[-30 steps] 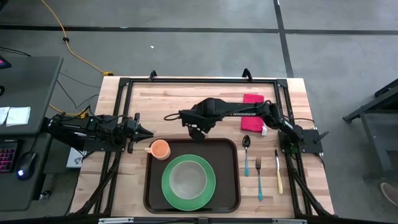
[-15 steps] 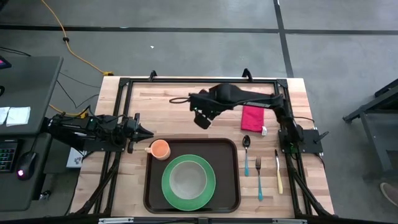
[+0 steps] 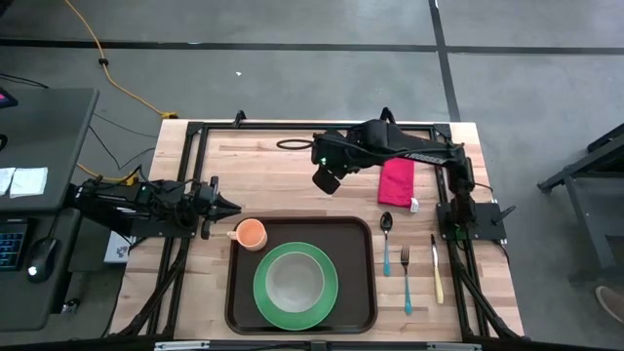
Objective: Set up tray
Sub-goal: Put the red table napkin to the right of the green plate on the brown tray
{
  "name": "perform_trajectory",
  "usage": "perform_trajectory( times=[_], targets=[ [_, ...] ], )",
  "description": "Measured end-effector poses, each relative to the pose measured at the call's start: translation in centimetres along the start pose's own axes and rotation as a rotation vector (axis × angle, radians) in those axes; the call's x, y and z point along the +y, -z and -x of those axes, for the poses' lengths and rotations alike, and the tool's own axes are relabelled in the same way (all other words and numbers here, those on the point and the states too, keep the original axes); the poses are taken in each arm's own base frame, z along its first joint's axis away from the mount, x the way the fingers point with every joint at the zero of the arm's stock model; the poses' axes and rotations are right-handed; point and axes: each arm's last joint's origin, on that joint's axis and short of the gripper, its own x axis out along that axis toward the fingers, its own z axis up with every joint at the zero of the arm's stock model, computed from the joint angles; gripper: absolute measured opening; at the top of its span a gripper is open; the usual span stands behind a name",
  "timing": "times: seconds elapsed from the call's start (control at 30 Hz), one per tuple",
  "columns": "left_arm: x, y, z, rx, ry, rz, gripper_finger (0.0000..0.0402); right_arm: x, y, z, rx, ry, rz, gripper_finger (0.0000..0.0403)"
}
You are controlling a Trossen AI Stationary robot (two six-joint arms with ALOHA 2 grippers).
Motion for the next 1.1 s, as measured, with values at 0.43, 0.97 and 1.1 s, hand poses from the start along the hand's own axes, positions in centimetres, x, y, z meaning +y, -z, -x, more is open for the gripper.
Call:
perform_trajectory(
  times=[0.43, 0.97, 1.1],
  targets=[
    [0.0, 0.0, 0.0, -0.002, -0.004, 0.015, 0.0074, -4.2, 7.4, -2.9, 0.170, 0.155, -0.141, 0.0094],
    [0.1, 0.0, 0.0, -0.008, -0.029, 0.041, 0.0074, -8.3, 13.9, -4.0, 0.039, -0.053, -0.376, 0.0094],
    [0.1, 0.0, 0.0, -0.008, -0.029, 0.041, 0.0074, -8.7, 14.0, -5.1, 0.054, -0.053, -0.394, 0.0094]
  ],
)
